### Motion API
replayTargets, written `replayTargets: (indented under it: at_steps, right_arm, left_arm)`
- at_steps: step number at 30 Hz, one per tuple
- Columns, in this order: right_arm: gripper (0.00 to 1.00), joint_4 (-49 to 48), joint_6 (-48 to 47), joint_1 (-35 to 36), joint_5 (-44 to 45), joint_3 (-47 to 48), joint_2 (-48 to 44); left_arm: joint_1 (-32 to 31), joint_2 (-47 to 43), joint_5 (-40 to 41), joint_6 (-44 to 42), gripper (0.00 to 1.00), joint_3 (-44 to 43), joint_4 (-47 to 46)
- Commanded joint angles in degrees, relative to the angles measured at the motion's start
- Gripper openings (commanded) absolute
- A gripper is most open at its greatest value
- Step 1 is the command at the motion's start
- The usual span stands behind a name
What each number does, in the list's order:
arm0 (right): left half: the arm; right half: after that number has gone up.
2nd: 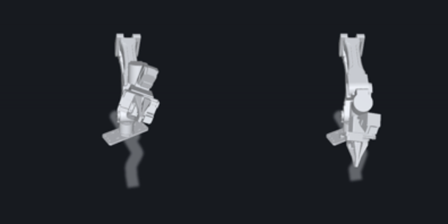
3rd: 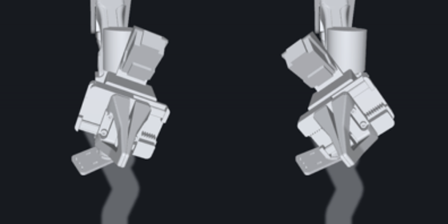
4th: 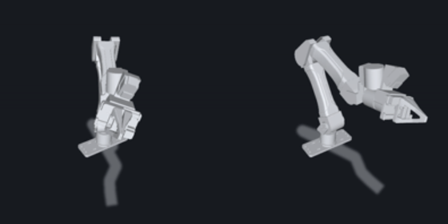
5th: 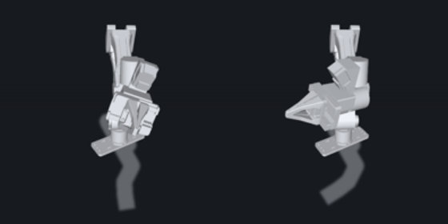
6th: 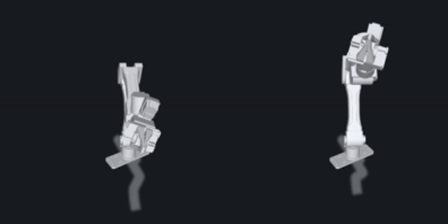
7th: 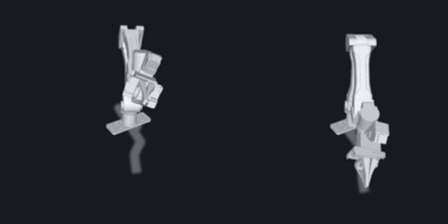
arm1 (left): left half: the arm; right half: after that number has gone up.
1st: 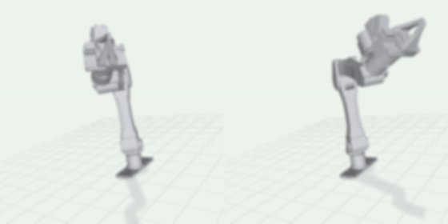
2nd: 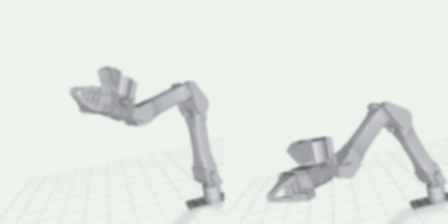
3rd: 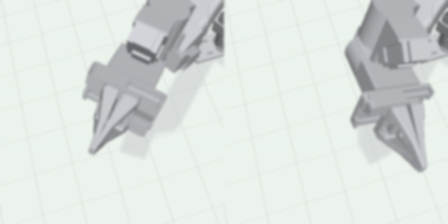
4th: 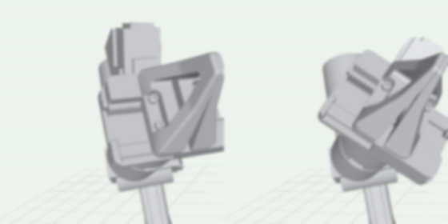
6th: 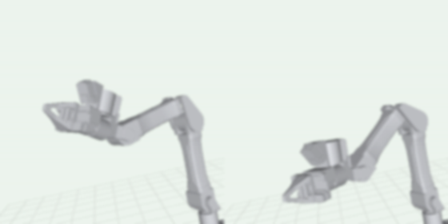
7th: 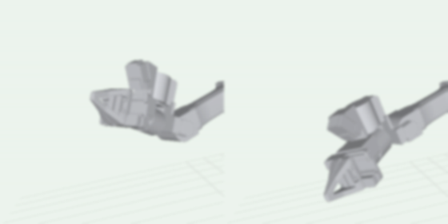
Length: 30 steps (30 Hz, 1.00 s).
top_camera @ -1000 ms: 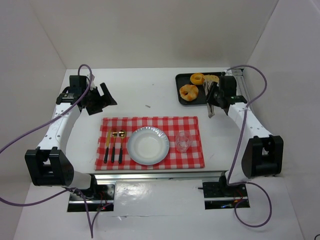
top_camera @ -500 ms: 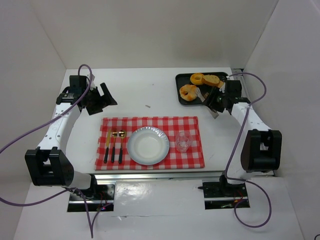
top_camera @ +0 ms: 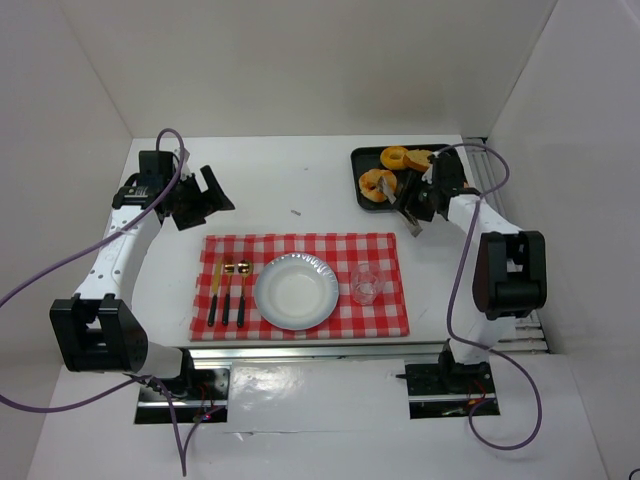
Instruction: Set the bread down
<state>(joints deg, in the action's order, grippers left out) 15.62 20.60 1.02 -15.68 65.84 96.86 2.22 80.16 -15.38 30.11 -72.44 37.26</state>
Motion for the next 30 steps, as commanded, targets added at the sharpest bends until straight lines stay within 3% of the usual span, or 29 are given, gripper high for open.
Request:
replayTargets:
  at_steps: [1,5,9,18,22,26,30]
  right_arm:
    - [0.60,-4.0,-0.8,1.1,0.4,3.2,1.6]
    - [0.39,-4.5,-0.3,1.1,1.9,3.8,0.6]
    - [0.27,-3.4,0.3,1.6,5.5,2.5,-5.7]
    - [0.25,6.6,-1.2,5.7,4.2,1.5,-20.7]
    - [0.25,9.6,-2.5,15.4,1.4,-2.2,-24.8]
    - [0.25,12.5,-1.9,32.2,3.8,-6.0,-26.7]
    - [0.25,12.7,-0.3,41.0,4.9,-10.1,-29.2]
  left_arm:
    - [0.4,0.0,-1.3,-0.2,0.99,-1.0,-1.5]
    - [0.4,0.0,-1.3,-0.2,0.99,-1.0,-1.5]
    - [0.4,0.0,-1.3,-0.2,0.99,-1.0,-1.5]
    - [0.4,0.0,-1.9,-0.2,0.99,-1.0,-1.5]
    - [0.4,-0.5,-1.3,-0.2,0.99,-1.6,-1.0]
    - [0.4,-1.1,-1.9,-0.2,0.99,-1.6,-1.0]
    - [0.4,-1.8,-0.7,-0.2,0.99,-1.6,-0.4]
